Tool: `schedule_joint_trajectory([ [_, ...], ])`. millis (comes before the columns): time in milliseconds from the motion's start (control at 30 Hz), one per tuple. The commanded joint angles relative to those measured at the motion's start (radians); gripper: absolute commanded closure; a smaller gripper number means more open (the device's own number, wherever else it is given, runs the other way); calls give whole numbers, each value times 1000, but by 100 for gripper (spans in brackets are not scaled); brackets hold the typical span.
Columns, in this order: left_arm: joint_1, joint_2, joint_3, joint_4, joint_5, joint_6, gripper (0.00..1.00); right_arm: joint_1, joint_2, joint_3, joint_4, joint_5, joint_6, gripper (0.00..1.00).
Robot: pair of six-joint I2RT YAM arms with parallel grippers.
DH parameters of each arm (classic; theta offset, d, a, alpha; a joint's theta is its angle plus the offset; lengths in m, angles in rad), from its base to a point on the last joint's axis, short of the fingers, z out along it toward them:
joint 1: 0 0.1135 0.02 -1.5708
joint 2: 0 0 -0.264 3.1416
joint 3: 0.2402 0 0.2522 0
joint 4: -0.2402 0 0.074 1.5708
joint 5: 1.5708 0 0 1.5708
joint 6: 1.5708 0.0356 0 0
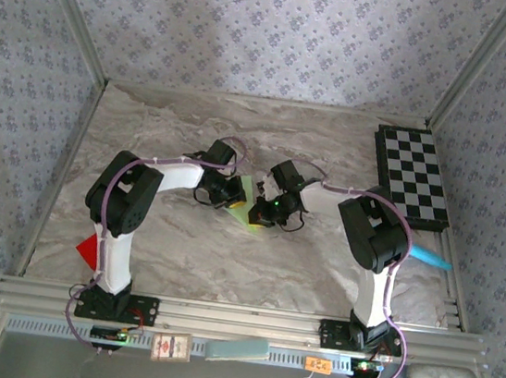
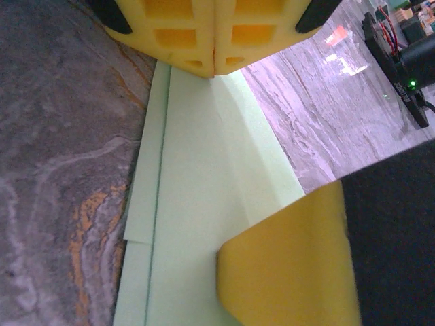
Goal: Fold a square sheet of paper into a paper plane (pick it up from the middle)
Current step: Fourth fold the wing at the center of the table.
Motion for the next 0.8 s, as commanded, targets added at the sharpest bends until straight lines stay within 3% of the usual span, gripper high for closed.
schedule_joint_trajectory([
  [0, -15, 113, -52, -163, -125, -5, 91, 5, 1, -12, -136, 18, -23, 95],
  [767, -13, 125, -42, -182, -128, -7, 91, -3, -132, -124, -183, 52, -61, 95],
])
